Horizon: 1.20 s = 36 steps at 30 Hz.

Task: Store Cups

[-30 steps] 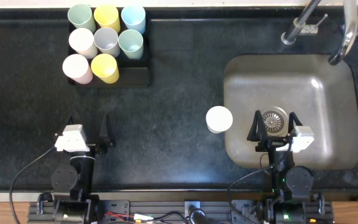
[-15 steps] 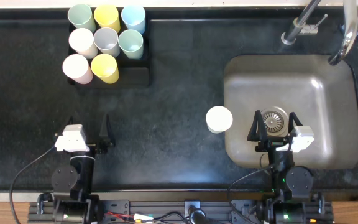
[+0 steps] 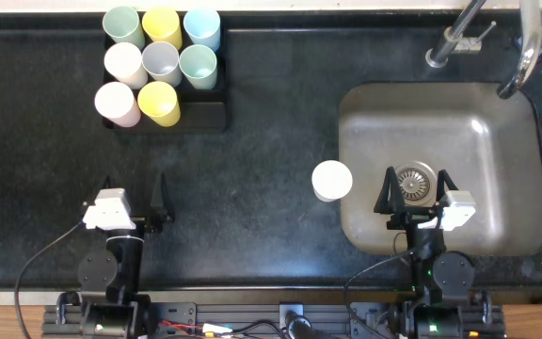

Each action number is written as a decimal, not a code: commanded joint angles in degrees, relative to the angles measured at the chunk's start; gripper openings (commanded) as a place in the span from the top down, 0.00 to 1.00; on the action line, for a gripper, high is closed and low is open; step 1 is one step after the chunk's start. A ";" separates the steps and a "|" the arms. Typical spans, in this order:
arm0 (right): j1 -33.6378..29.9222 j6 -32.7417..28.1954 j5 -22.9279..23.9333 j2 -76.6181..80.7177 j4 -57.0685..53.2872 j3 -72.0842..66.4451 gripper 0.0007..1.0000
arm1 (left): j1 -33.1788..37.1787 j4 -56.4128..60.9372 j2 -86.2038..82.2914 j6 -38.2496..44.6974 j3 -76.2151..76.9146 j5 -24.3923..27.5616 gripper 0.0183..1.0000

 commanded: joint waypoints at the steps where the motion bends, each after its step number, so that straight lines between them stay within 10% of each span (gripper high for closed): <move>1: 0.35 0.24 -0.35 -0.42 0.52 0.04 0.00 | 0.00 -0.15 -0.52 1.07 -0.07 0.79 0.00; 14: 1.53 -0.22 0.02 31.45 -45.68 52.89 0.00 | 0.00 -0.15 -0.52 1.07 -0.07 0.79 0.00; 21: 15.04 -2.40 1.38 59.71 -76.04 74.34 0.00 | 0.00 -0.15 -0.52 1.07 -0.07 0.79 0.00; 36: 19.21 -22.03 3.89 85.02 -72.81 74.88 0.00 | 0.00 -0.15 -0.52 1.07 -0.07 0.79 0.00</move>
